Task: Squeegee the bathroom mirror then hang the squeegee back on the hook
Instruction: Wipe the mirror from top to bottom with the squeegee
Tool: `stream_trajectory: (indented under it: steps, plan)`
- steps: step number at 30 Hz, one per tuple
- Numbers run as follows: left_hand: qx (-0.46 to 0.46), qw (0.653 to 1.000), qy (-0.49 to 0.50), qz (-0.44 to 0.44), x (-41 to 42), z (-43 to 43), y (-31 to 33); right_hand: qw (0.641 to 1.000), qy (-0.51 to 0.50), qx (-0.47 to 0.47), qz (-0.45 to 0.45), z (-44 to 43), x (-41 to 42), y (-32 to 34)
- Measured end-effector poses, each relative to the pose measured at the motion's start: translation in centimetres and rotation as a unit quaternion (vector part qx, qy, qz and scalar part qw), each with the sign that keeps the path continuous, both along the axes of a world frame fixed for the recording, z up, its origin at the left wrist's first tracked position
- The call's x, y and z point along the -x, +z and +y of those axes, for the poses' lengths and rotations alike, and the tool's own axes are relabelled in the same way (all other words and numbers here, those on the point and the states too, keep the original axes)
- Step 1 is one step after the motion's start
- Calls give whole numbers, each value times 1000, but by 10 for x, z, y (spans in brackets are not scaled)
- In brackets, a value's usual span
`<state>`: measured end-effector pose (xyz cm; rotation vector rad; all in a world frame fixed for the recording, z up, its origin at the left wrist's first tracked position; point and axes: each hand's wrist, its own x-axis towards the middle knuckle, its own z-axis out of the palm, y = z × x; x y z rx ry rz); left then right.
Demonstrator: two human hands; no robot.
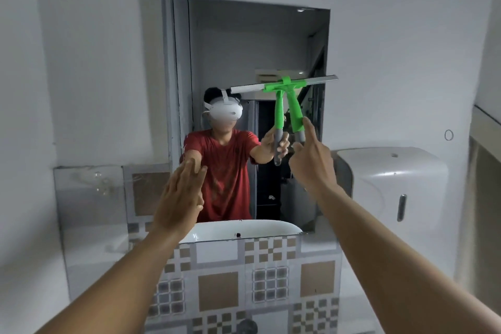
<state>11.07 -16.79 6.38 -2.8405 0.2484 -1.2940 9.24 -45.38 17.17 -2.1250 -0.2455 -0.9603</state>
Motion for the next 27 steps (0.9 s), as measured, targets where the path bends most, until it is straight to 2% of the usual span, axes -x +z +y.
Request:
stream_trajectory:
  steps: [4,9,11,18,23,27]
  plan:
    - [4,1000,4,28,-7,6,-13,996,55,-49,44,34,7,-15]
    - [12,1000,13,23,-12,9,-14,965,152,-190,99,91,18,-31]
    - [17,1000,13,22,-12,9,-14,962,162,-195,101,112,23,-35]
    - [13,1000,4,18,-8,15,-14,975,194,-77,80,155,26,-41]
    - [-7,1000,-3,21,-14,23,-16,991,121,46,31,126,27,-44]
    - [-15,1000,-13,13,-14,23,-18,987,64,149,8,93,18,-47]
